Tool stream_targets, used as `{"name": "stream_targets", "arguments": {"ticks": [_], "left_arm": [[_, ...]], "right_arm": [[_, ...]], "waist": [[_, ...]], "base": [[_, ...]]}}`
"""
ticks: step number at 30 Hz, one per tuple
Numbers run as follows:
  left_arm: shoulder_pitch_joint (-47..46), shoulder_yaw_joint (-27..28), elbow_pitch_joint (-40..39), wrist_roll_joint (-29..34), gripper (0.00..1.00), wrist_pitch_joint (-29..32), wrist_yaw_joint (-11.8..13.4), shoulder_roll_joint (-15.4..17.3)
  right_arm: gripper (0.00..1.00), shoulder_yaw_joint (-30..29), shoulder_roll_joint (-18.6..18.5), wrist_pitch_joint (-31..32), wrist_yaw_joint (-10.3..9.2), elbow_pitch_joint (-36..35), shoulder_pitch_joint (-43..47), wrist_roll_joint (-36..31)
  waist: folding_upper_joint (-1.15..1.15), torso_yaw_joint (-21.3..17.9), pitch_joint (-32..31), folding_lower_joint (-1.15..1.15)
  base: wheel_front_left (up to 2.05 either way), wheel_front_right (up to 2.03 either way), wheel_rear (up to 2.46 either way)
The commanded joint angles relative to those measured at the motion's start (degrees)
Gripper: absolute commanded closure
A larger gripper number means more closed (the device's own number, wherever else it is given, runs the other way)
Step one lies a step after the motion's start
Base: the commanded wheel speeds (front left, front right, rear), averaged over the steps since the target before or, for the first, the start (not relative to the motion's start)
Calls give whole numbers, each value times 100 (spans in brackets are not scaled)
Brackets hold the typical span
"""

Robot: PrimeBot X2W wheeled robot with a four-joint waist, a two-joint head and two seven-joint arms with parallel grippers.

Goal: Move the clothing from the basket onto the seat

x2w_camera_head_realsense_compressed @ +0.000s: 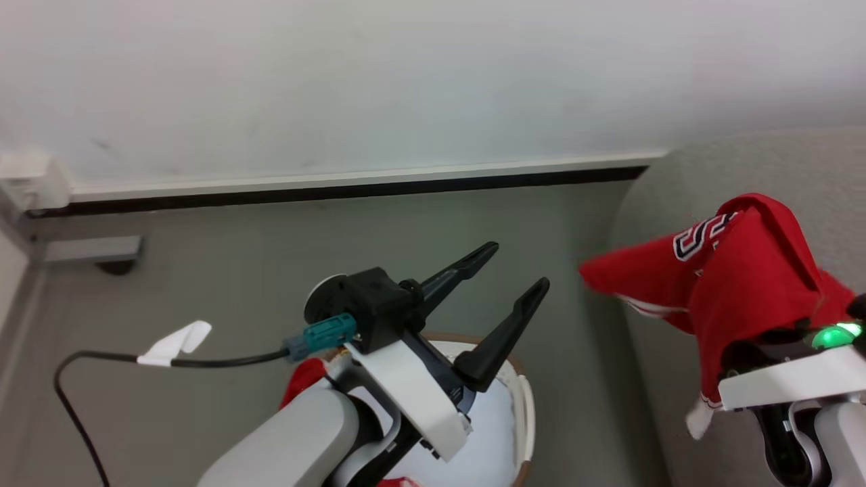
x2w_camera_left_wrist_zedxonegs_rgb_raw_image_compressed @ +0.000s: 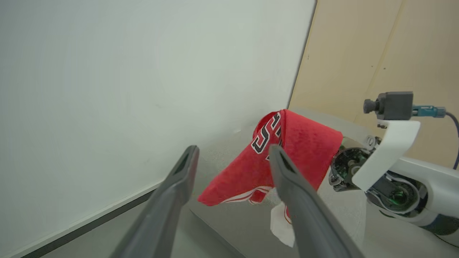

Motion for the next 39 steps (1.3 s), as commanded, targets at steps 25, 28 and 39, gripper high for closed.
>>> {"name": "stream_targets", "arguments": {"ticks": [25, 28, 39], "left_arm": [[-287, -367, 289, 704, 0, -238, -47, 176], [-397, -417, 232, 785, 0, -171, -80, 206], [-947, -436, -189, 964, 0, 243, -172, 425]], "right_arm": [[100, -999, 304, 608, 18, -1521, 506, -379], [100, -1188, 166, 743, 18, -1426, 155, -266], [100, -2267, -777, 1390, 18, -490, -2264, 176]], "waist": [[0, -1510, 701, 0], [0, -1448, 962, 0], [0, -958, 2399, 0]], "base": [[0, 0, 0], [0, 0, 0], [0, 0, 0]]}}
